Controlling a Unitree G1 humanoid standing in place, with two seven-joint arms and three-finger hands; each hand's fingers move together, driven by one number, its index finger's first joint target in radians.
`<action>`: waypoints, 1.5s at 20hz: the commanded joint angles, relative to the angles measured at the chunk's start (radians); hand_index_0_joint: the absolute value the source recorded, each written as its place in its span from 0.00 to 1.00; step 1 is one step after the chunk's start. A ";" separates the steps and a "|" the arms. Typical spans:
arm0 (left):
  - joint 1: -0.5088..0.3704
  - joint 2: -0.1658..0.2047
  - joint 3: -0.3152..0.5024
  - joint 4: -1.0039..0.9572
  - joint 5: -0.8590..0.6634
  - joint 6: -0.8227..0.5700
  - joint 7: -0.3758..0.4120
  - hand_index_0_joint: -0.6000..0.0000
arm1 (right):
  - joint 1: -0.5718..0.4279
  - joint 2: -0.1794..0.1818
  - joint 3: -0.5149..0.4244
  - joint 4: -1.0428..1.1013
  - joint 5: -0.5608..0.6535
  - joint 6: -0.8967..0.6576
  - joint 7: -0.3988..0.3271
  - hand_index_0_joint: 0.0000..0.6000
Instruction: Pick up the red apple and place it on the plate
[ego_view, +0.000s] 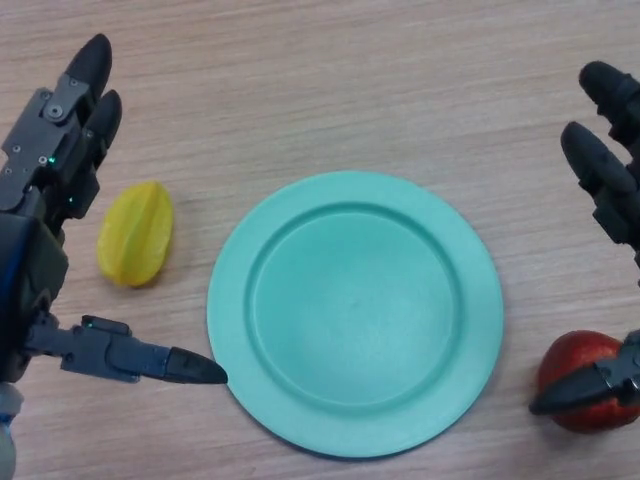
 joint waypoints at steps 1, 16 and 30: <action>-0.008 0.025 0.058 -0.025 0.022 -0.161 0.047 1.00 | 0.043 0.006 -0.088 0.046 -0.057 -0.328 0.101 0.00; -0.025 0.034 0.062 -0.003 0.038 -0.187 0.062 1.00 | 0.048 -0.069 -0.082 0.879 -0.626 -1.131 -0.130 0.75; 0.012 0.024 0.092 -0.052 0.012 -0.173 -0.002 1.00 | -0.157 -0.021 0.195 0.366 -0.607 -0.587 -0.141 1.00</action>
